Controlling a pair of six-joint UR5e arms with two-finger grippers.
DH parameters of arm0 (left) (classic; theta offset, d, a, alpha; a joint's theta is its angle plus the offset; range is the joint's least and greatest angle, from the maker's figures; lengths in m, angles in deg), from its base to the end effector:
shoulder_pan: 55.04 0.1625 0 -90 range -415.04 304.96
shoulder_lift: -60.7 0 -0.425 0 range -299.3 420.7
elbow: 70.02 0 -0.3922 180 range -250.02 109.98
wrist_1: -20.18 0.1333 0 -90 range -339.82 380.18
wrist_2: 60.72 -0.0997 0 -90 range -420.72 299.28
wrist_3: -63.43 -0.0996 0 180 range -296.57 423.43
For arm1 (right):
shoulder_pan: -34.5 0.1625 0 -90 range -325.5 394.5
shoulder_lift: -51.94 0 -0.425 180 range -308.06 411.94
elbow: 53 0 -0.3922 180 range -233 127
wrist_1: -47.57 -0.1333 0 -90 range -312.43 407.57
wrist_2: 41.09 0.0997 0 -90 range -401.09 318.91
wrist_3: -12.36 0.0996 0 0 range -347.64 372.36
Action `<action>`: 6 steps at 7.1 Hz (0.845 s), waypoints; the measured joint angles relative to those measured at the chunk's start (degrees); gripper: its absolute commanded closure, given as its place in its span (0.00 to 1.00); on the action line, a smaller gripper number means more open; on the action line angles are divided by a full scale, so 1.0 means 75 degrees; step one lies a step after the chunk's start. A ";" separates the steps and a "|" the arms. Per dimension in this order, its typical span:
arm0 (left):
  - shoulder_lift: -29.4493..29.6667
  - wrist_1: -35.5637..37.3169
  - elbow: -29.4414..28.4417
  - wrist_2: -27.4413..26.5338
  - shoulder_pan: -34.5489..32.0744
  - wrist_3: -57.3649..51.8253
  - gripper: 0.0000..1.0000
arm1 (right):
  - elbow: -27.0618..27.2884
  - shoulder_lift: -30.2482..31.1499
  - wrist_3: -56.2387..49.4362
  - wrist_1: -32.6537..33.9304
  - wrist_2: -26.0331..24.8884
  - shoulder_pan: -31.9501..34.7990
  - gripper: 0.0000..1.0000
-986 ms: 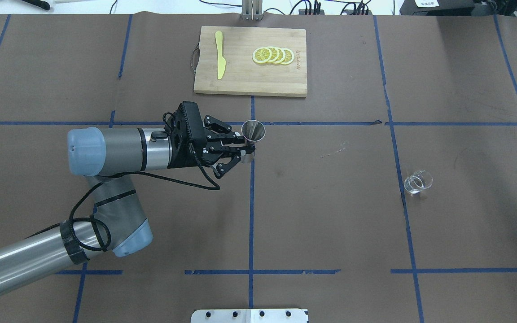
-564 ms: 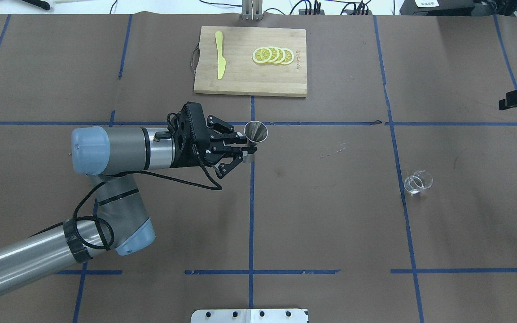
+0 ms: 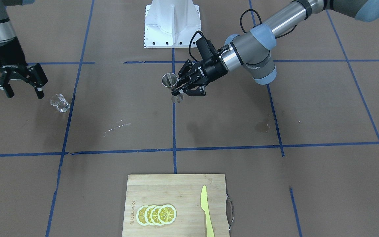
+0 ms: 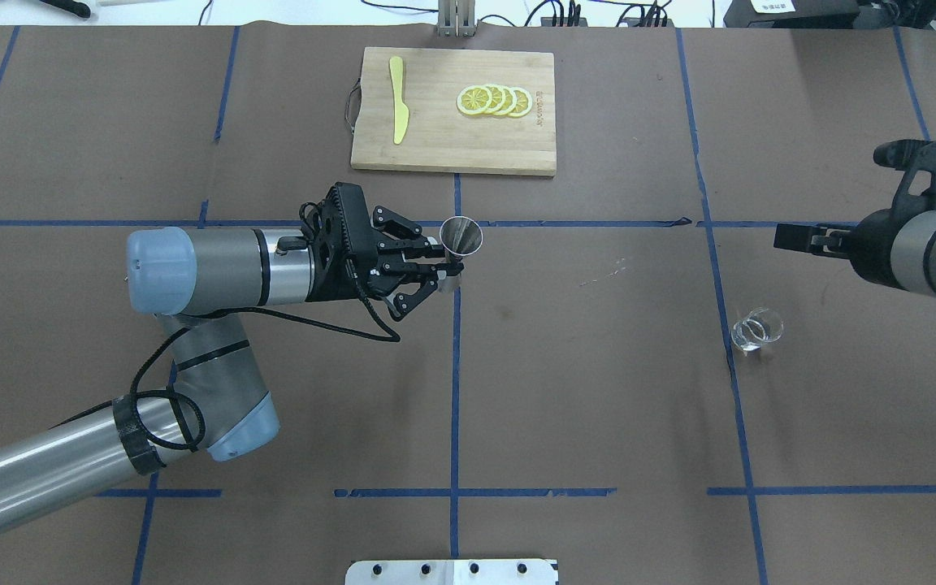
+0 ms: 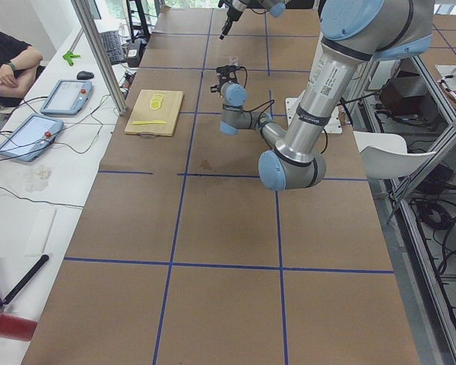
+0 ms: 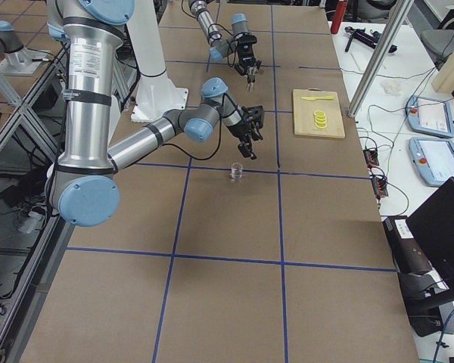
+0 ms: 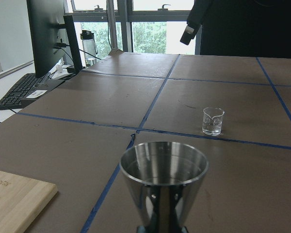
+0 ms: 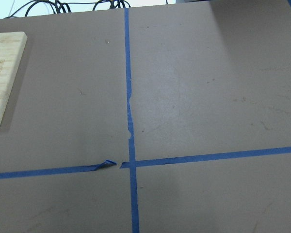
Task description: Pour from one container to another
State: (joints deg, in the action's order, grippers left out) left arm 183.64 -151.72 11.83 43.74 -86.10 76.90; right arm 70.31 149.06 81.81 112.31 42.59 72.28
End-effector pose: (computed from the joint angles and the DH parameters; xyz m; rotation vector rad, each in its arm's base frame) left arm 0.5016 -0.4287 0.2315 1.4412 1.2795 0.7763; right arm -0.2584 -0.3829 0.3948 0.5295 -0.7368 0.3294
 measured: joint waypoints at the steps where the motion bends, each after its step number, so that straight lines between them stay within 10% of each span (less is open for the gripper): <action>1: -0.0004 -0.0008 0.0004 -0.0003 -0.0008 -0.0002 1.00 | 0.0011 0.0249 0.0457 -0.0319 -0.1291 -0.0854 0.01; 6: -0.0019 -0.0024 0.0012 -0.0024 -0.0018 -0.0004 1.00 | -0.1204 0.0480 0.2607 -0.0638 -0.6120 -0.3497 0.02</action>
State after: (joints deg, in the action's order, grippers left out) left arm 183.50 -151.91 11.93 43.55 -86.24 76.87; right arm 61.28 152.65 101.36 107.53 -3.31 46.05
